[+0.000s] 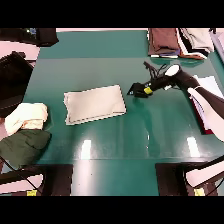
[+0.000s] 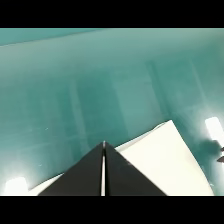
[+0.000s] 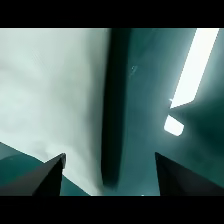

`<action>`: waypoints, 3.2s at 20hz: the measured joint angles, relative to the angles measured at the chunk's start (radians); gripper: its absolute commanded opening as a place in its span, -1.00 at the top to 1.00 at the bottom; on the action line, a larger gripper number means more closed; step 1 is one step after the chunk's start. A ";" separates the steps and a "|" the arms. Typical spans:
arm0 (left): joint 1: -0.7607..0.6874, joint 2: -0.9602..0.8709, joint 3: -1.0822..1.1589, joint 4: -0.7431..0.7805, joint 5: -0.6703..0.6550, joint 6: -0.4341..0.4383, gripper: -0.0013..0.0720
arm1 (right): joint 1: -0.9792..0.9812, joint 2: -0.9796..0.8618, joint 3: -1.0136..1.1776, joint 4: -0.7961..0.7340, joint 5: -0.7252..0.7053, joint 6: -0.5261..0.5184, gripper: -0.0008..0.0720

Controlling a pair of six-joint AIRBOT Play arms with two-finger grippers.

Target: Fold the shirts.

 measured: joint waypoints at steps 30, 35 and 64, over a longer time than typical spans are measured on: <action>-0.195 -0.010 -0.001 -0.047 0.063 -0.003 0.90 | -0.692 0.117 0.398 -0.248 0.110 0.067 0.92; -0.196 -0.010 -0.001 -0.047 0.067 -0.021 0.90 | -0.788 0.134 0.410 -0.243 0.053 0.068 0.92; -0.196 -0.010 -0.001 -0.037 0.019 0.003 0.90 | -1.122 0.691 -0.240 -0.579 0.203 0.116 -0.83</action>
